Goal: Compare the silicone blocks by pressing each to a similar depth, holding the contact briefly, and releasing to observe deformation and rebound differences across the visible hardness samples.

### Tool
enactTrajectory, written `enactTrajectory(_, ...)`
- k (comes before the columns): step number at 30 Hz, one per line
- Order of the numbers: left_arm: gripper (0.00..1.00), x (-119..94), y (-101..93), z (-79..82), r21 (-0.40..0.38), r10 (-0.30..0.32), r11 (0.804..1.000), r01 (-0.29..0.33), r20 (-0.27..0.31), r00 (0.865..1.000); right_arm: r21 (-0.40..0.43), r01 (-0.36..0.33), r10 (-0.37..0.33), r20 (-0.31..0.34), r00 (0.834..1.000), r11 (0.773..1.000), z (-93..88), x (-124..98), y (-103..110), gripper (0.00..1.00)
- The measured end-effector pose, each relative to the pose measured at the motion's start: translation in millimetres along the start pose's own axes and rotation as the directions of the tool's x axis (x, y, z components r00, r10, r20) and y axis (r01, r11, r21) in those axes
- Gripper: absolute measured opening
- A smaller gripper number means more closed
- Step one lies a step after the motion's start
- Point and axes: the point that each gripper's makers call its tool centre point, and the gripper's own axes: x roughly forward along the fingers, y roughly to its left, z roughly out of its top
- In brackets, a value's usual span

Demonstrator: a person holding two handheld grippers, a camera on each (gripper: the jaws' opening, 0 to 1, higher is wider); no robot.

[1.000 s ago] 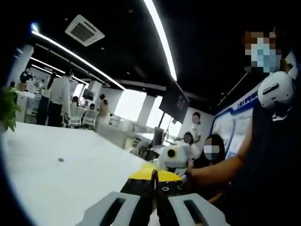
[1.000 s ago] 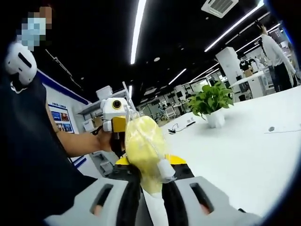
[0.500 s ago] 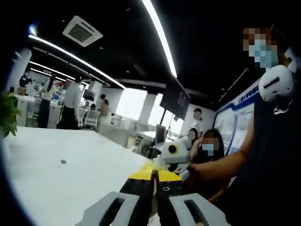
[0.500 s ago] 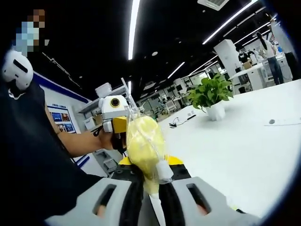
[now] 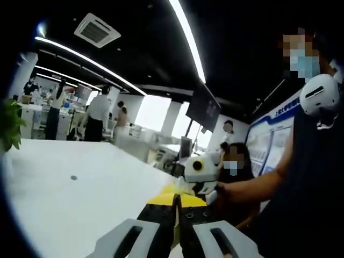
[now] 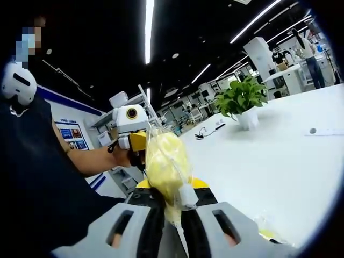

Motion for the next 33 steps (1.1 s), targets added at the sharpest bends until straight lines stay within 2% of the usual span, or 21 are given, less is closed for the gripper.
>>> enactTrajectory(3, 0.0, -2.9, 0.3, 3.5, -0.002, 0.005, 1.0, -0.005, 0.004, 1.0, 0.002, -0.01, 0.01, -0.002, 1.0, 1.0, 2.2, 1.9, 2.4, 0.06)
enactTrajectory(6, 0.0, -4.7, 6.2, -2.4, -0.106, 0.024, 0.994, -0.027, -0.024, 0.999, -0.018, 0.003, -0.004, -0.039, 0.999, 1.0, -2.1, 4.8, -1.6, 0.06)
enactTrajectory(8, 0.0, -4.2, 9.0, -3.8, -0.065, 0.027, 0.997, -0.029, -0.02, 0.999, -0.019, 0.011, -0.012, -0.044, 0.999, 1.0, -2.9, 5.6, -3.5, 0.06)
enactTrajectory(11, 0.0, -2.4, 9.0, 0.4, -0.028, 0.021, 0.999, -0.021, -0.005, 1.0, -0.003, 0.014, -0.014, -0.017, 1.0, 1.0, 0.8, 4.9, -2.9, 0.05)
enactTrajectory(12, 0.0, -1.9, 9.9, 0.9, -0.039, 0.022, 0.999, -0.022, -0.009, 1.0, -0.003, 0.014, -0.014, -0.016, 1.0, 1.0, 0.9, 4.9, -3.2, 0.05)
enactTrajectory(13, 0.0, -2.7, 11.2, -1.0, -0.083, 0.019, 0.996, -0.021, -0.025, 0.999, -0.009, 0.013, -0.013, -0.021, 1.0, 1.0, 0.3, 5.6, -3.7, 0.05)
enactTrajectory(14, 0.0, -2.9, 13.0, -0.7, -0.061, 0.025, 0.998, -0.026, -0.022, 0.999, -0.01, 0.014, -0.014, -0.027, 1.0, 1.0, 0.0, 6.5, -4.5, 0.05)
enactTrajectory(15, 0.0, -3.7, 16.1, -1.4, -0.006, 0.044, 0.999, -0.044, -0.026, 0.999, -0.016, 0.016, -0.017, -0.037, 0.999, 1.0, 0.0, 8.1, -6.0, 0.05)
enactTrajectory(19, 0.0, -7.2, 12.9, 2.0, -0.013, 0.044, 0.999, -0.044, -0.017, 0.999, -0.027, 0.003, -0.004, -0.04, 0.999, 1.0, 3.6, 10.5, -5.8, 0.04)
enactTrajectory(25, 0.0, -10.3, 15.8, -0.7, 0.015, 0.078, 0.997, -0.077, -0.017, 0.997, -0.051, 0.005, -0.008, -0.067, 0.998, 0.999, 0.1, 13.8, -6.2, 0.03)
enactTrajectory(33, 0.0, -10.2, 12.0, 2.9, 0.045, 0.072, 0.996, -0.072, -0.005, 0.997, -0.071, 0.0, -0.005, -0.069, 0.998, 0.997, 4.1, 10.6, -4.0, 0.03)
